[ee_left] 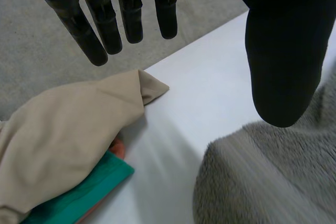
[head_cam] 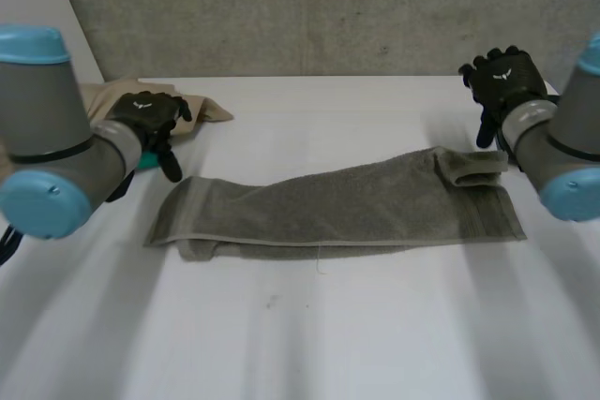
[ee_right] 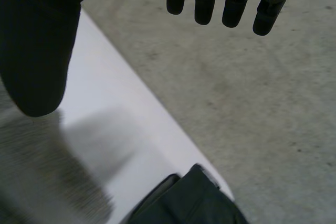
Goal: Fold the laundry.
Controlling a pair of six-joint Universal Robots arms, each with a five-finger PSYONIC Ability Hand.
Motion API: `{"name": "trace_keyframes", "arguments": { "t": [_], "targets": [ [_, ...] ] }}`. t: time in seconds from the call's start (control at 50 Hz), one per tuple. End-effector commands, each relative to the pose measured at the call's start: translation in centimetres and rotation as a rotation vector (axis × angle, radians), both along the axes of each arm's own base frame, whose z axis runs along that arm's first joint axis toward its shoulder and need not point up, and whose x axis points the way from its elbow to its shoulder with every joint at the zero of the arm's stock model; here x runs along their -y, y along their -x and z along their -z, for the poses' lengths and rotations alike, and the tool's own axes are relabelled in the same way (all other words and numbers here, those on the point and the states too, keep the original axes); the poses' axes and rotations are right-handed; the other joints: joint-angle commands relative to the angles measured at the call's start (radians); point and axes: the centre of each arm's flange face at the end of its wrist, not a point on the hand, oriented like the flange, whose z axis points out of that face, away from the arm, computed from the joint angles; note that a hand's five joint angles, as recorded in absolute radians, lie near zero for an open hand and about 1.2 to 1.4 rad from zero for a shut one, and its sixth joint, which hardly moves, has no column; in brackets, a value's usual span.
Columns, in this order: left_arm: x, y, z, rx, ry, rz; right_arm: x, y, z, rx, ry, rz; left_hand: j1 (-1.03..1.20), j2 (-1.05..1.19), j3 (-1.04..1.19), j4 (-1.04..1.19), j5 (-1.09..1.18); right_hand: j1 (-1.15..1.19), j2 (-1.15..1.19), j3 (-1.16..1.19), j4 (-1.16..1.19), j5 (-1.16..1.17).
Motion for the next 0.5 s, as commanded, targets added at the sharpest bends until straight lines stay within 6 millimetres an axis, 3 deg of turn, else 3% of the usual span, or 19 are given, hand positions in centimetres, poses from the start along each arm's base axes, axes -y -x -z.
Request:
{"name": "trace_keyframes", "arguments": {
  "t": [0.02, 0.18, 0.32, 0.5],
  "targets": [
    [-2.9, -1.8, 1.8, 0.133, -0.031, 0.145, -6.3, 1.8, 1.1, -0.077, -0.272, -0.146, 0.027, 0.041, 0.038, 0.044, 0.051, 0.124, 0.138, 0.137, 0.137, 0.122],
    [-2.8, -3.5, 5.0, 0.242, -0.063, 0.194, -9.9, 2.4, 4.4, -0.058, -0.509, -0.239, 0.112, 0.126, 0.123, 0.129, 0.136, 0.245, 0.259, 0.258, 0.258, 0.243],
    [-1.1, -3.3, 7.7, 0.275, -0.048, 0.212, -8.5, 1.7, 7.6, -0.035, -0.462, -0.254, 0.08, 0.094, 0.091, 0.097, 0.104, 0.266, 0.279, 0.279, 0.279, 0.264],
    [0.4, -2.2, 8.8, 0.263, 0.015, 0.224, -6.8, 0.6, 9.9, 0.012, -0.375, -0.258, 0.048, 0.062, 0.058, 0.065, 0.072, 0.412, 0.426, 0.426, 0.425, 0.41]
  ]
}}
